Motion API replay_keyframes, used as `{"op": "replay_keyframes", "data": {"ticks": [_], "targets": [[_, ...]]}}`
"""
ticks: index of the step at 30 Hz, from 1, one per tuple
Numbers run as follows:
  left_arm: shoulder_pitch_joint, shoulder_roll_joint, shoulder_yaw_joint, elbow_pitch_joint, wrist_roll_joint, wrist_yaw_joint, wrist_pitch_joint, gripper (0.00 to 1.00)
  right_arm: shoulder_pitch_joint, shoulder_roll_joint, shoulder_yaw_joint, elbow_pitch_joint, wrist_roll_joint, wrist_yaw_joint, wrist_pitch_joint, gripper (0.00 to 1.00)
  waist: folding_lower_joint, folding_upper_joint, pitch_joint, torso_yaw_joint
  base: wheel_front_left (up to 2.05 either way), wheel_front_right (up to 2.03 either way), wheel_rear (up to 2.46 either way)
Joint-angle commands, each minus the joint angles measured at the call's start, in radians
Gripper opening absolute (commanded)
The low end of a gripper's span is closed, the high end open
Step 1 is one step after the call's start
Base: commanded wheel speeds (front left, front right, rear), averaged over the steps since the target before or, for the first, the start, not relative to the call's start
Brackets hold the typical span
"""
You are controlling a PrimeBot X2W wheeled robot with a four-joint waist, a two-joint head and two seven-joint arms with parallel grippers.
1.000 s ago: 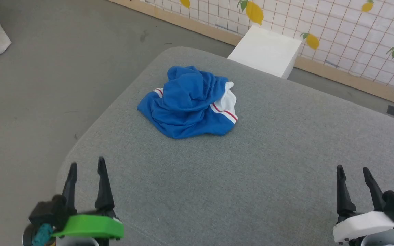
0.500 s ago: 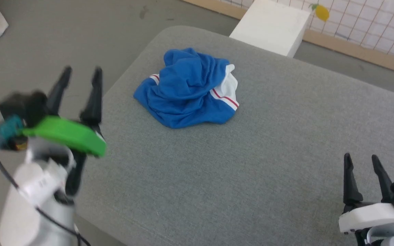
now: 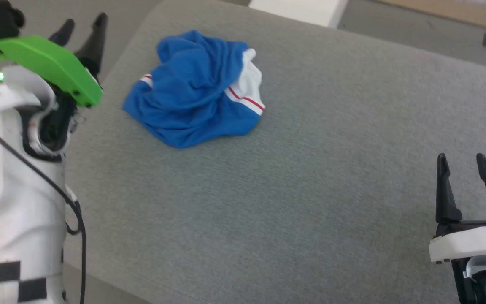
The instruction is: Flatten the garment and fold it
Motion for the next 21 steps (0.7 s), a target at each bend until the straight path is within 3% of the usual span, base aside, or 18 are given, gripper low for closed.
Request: {"op": "replay_keyframes", "data": {"ticks": [1, 11, 21], "targets": [[-0.034, 0.009, 0.007, 0.025, -0.017, 0.013, 0.029, 1.0, -0.015, 0.0, -0.001, -0.018, -0.008, -0.002, 0.008, 1.0, 0.0, 0.0, 0.077, -0.072, 0.0, 0.0, 0.0], [-0.111, 0.046, -0.034, 0.148, -0.028, 0.025, 0.193, 1.0, -0.023, 0.0, 0.002, -0.085, -0.026, -0.002, 0.028, 1.0, 0.0, 0.0, 0.185, -0.141, 0.0, 0.0, 0.0], [-0.125, 0.052, -0.056, 0.252, -0.02, 0.122, 0.35, 1.0, -0.044, -0.01, 0.008, -0.15, -0.045, -0.002, 0.047, 1.0, 0.0, 0.0, 0.271, -0.177, 0.0, 0.0, 0.0]]}}
